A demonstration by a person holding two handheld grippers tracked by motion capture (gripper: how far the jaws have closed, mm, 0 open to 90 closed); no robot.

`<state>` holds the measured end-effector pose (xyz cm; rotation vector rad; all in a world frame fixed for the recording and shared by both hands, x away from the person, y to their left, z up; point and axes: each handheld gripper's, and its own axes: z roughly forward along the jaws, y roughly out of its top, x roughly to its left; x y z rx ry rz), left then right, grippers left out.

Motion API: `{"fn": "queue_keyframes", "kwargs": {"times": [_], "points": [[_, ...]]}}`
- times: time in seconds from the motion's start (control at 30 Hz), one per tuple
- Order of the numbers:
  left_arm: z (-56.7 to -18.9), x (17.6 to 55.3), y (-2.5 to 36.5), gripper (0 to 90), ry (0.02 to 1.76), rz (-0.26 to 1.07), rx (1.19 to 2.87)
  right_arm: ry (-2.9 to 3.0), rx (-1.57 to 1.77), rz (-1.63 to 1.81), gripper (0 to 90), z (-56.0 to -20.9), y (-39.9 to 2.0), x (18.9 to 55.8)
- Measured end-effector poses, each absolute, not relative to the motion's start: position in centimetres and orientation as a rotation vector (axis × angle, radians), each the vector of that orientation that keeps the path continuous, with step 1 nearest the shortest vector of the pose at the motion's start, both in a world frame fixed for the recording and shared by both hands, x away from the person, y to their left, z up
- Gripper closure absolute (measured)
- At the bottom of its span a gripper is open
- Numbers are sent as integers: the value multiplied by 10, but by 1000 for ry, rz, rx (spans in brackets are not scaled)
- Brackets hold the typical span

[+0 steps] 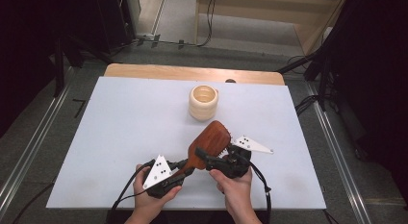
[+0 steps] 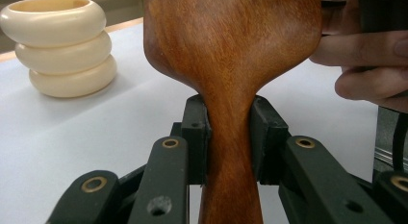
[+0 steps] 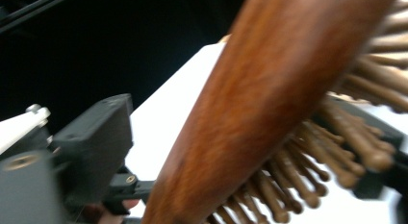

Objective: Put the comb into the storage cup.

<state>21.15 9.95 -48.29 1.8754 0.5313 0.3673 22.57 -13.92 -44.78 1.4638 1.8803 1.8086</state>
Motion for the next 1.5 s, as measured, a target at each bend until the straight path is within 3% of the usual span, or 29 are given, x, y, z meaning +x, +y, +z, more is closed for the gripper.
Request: {"fn": "queue_keyframes", "kwargs": {"times": [0.23,0.5,0.7,0.8,0.83,0.93,1.07,1.27,1.5], "points": [[-483,210,98,718,529,384,1872,1864,1538,1867,300,-453,-143,228],[-485,209,97,717,530,412,1880,1873,1602,1917,349,-457,-146,231],[-486,211,97,695,527,374,1875,1893,1558,2023,466,-459,-148,231],[-485,213,97,571,529,356,1862,1902,1489,2024,504,-457,-147,228],[-484,213,98,571,528,347,1861,1902,1489,2024,504,-457,-147,228],[-483,218,104,429,530,283,1845,1901,1445,2031,526,-455,-148,227],[-481,225,113,131,561,245,1842,1887,1389,2026,538,-450,-152,225],[-477,231,135,27,614,278,1809,1842,1346,2035,548,-444,-163,224],[-474,236,165,0,688,339,1771,1824,1316,2021,551,-441,-170,224]]}}
